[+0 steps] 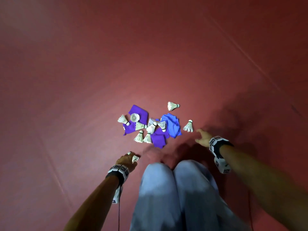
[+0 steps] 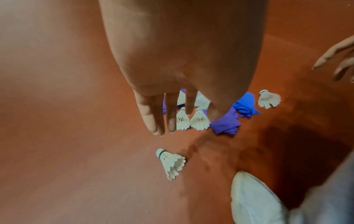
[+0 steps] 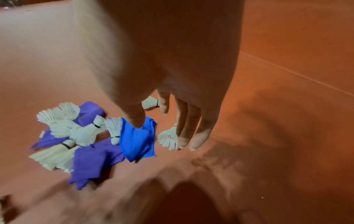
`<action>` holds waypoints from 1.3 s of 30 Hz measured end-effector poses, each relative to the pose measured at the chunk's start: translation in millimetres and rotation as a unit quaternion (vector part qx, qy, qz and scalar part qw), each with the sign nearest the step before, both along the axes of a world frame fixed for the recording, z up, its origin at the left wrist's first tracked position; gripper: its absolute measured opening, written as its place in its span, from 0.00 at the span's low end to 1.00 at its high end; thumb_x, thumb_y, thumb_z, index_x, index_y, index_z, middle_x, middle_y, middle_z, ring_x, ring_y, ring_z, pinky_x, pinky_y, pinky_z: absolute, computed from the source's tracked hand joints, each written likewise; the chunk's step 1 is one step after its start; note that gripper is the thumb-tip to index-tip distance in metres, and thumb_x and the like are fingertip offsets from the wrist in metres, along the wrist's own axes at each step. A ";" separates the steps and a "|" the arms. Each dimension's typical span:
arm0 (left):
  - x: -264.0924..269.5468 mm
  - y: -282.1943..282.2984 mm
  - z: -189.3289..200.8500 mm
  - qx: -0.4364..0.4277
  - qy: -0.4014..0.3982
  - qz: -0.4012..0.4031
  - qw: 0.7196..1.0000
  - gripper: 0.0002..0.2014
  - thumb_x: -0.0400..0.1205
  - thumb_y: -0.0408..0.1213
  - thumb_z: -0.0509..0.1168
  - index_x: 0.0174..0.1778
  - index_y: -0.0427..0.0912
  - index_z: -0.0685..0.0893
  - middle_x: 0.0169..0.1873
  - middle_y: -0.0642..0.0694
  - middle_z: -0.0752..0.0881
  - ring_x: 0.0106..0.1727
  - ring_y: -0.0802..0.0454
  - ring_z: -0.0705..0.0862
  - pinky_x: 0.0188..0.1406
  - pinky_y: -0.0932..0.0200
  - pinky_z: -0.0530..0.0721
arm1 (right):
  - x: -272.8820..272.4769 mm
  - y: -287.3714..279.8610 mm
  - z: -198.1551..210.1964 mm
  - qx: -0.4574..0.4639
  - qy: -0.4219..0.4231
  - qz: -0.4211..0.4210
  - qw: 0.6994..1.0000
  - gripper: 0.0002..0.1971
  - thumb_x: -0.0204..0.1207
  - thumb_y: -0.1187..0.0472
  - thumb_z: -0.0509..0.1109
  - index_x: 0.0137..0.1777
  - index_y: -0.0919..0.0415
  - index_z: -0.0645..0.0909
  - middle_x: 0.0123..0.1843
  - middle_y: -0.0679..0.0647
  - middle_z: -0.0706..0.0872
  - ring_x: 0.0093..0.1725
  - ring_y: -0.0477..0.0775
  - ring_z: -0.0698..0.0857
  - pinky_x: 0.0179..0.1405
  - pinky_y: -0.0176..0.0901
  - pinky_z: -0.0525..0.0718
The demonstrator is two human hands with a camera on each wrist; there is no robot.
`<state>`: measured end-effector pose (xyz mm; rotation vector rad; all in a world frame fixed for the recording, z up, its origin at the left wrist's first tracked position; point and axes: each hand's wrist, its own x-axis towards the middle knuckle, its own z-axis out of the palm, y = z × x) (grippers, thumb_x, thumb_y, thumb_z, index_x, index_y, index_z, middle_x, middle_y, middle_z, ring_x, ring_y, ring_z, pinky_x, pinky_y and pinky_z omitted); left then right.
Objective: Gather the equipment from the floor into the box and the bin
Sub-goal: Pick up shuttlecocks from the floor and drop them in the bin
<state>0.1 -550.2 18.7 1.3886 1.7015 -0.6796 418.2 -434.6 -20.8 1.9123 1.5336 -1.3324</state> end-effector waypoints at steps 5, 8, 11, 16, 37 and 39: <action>-15.3 -0.7 -86.5 -0.055 0.001 0.055 0.997 0.37 0.85 0.54 0.65 0.90 0.53 0.60 0.82 0.40 0.76 0.80 0.39 0.78 0.79 0.49 0.74 | -7.7 13.9 -74.1 0.026 -0.010 0.033 0.999 0.40 0.78 0.55 0.74 0.88 0.47 0.60 0.75 0.60 0.83 0.69 0.66 0.85 0.66 0.48 0.82; -19.3 -4.4 -113.1 -0.078 -0.010 0.087 0.993 0.36 0.89 0.52 0.63 0.91 0.53 0.57 0.84 0.36 0.73 0.82 0.36 0.75 0.80 0.48 0.71 | -15.1 16.8 -104.0 0.031 -0.011 0.039 0.999 0.46 0.78 0.56 0.72 0.91 0.43 0.50 0.75 0.61 0.83 0.68 0.68 0.85 0.65 0.47 0.82; -17.5 -10.9 -126.6 -0.071 -0.015 0.130 0.989 0.29 0.93 0.55 0.54 0.88 0.47 0.63 0.81 0.33 0.75 0.80 0.35 0.77 0.79 0.45 0.72 | -25.1 18.8 -125.4 0.033 -0.014 0.056 0.998 0.44 0.79 0.58 0.71 0.91 0.42 0.51 0.76 0.63 0.82 0.68 0.68 0.85 0.65 0.47 0.82; -19.0 -17.2 -142.3 -0.058 -0.045 0.210 0.975 0.30 0.88 0.53 0.63 0.82 0.39 0.74 0.80 0.32 0.77 0.80 0.36 0.77 0.81 0.46 0.73 | -34.0 19.3 -137.7 0.031 -0.022 0.069 0.997 0.35 0.80 0.58 0.71 0.86 0.45 0.66 0.76 0.65 0.78 0.71 0.68 0.82 0.67 0.46 0.79; 38.1 35.5 290.7 0.148 -0.060 0.083 0.984 0.28 0.80 0.39 0.72 0.76 0.45 0.73 0.54 0.34 0.79 0.50 0.27 0.87 0.52 0.43 0.84 | -5.8 -11.7 316.2 0.229 -0.061 -0.167 0.957 0.20 0.75 0.54 0.74 0.64 0.50 0.73 0.58 0.60 0.82 0.50 0.69 0.88 0.44 0.50 0.81; 58.5 46.3 352.7 0.163 -0.107 0.080 0.978 0.31 0.81 0.41 0.73 0.80 0.44 0.72 0.59 0.33 0.81 0.57 0.27 0.86 0.56 0.44 0.83 | 1.5 -18.5 370.9 0.268 0.033 -0.264 0.926 0.18 0.72 0.49 0.75 0.59 0.45 0.75 0.53 0.53 0.88 0.49 0.64 0.90 0.48 0.55 0.88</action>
